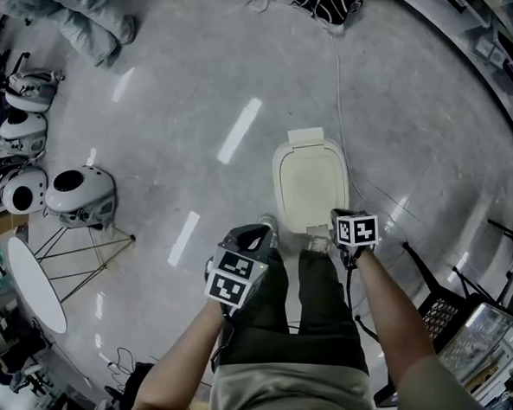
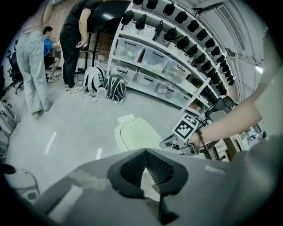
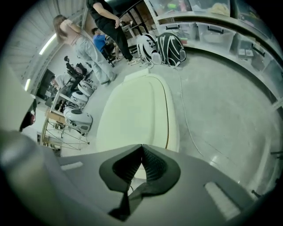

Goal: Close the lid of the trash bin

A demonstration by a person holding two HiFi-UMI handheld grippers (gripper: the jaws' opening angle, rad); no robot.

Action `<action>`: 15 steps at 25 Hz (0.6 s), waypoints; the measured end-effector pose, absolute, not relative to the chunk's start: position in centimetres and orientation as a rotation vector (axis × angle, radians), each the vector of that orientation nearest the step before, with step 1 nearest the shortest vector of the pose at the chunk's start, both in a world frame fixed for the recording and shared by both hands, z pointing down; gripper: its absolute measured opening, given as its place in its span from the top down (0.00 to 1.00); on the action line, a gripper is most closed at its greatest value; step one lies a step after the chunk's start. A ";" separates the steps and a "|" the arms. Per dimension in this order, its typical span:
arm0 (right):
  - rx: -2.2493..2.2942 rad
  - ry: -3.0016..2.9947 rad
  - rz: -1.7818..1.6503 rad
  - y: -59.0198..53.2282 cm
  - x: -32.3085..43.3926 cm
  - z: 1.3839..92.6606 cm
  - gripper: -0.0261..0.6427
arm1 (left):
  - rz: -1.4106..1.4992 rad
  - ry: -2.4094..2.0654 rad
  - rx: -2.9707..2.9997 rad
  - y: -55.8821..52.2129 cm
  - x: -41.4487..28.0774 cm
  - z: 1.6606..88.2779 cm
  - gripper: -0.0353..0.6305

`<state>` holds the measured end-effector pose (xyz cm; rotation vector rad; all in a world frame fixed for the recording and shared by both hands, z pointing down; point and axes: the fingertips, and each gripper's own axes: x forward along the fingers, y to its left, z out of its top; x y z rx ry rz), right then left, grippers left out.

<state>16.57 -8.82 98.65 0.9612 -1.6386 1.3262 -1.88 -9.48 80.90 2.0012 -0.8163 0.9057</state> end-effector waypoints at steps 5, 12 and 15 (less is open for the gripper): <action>0.917 -1.619 1.249 -9.0 16.7 99.2 0.96 | 0.913 -0.838 1.981 -9.0 -2.4 81.4 0.94; 0.906 -1.793 1.189 -12.4 13.3 90.7 0.96 | 0.889 -0.892 2.047 -11.7 -2.3 76.2 0.94; 0.926 -1.892 1.143 -14.2 12.4 84.8 0.96 | 0.839 -0.971 2.067 -14.1 -2.9 72.3 0.94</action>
